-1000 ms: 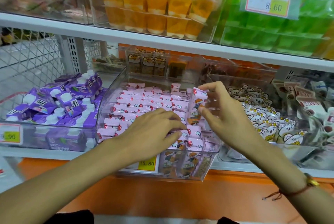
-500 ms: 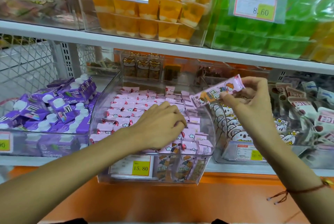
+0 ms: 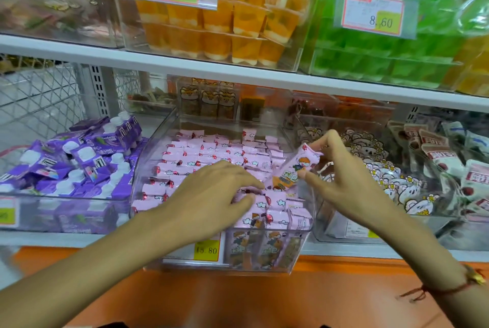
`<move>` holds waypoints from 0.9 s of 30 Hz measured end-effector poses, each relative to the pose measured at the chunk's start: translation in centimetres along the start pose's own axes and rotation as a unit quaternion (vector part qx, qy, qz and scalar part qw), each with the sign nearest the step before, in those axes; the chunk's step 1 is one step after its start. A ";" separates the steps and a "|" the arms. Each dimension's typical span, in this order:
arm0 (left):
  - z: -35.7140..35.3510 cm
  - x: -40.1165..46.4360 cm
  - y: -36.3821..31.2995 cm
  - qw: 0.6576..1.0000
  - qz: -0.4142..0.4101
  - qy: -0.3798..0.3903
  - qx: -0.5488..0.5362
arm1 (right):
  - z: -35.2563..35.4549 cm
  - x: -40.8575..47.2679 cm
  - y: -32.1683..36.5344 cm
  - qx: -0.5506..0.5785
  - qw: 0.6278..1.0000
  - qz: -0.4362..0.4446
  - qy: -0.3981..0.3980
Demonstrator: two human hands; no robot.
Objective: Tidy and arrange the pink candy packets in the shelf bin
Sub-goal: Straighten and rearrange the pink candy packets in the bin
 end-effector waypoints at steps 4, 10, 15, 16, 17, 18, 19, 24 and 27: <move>0.2 -0.2 0.7 1.000 0.024 0.000 0.011 | -0.4 0.4 1.4 -0.062 0.995 0.065 0.033; -0.2 -0.5 0.6 0.999 0.011 0.003 0.036 | -0.2 1.5 3.1 -0.118 0.982 0.123 0.086; -0.4 -0.6 0.7 0.999 0.011 0.012 0.039 | -4.2 0.9 2.8 -0.162 0.966 0.115 0.167; -0.4 -0.6 0.8 0.999 0.015 0.012 0.036 | -4.6 0.7 2.7 -0.190 0.962 0.124 0.154; -0.4 -0.6 0.9 0.999 0.017 0.011 0.034 | -4.7 0.6 2.7 -0.214 0.957 0.137 0.139; -0.4 -0.6 0.9 0.999 0.019 0.010 0.033 | -4.9 0.5 2.8 -0.232 0.952 0.151 0.132; -0.5 -0.5 0.9 0.999 0.021 0.008 0.032 | -5.1 0.4 2.8 -0.250 0.945 0.161 0.137; -1.1 -0.1 0.6 1.000 0.009 0.010 0.025 | -6.2 0.3 2.7 -0.293 0.918 0.184 0.196; -2.3 0.1 0.0 0.998 -0.019 0.043 0.030 | -5.0 2.0 2.7 -0.237 0.946 0.139 0.173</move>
Point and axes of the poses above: each hand's wrist, its own x-axis towards the middle knuckle, its own z-axis out of the back of the hand, y = z × x, the point moved 8 cm from there along x, towards the middle knuckle, and after that the axes turned 4 degrees about -y, right-handed, at the moved point
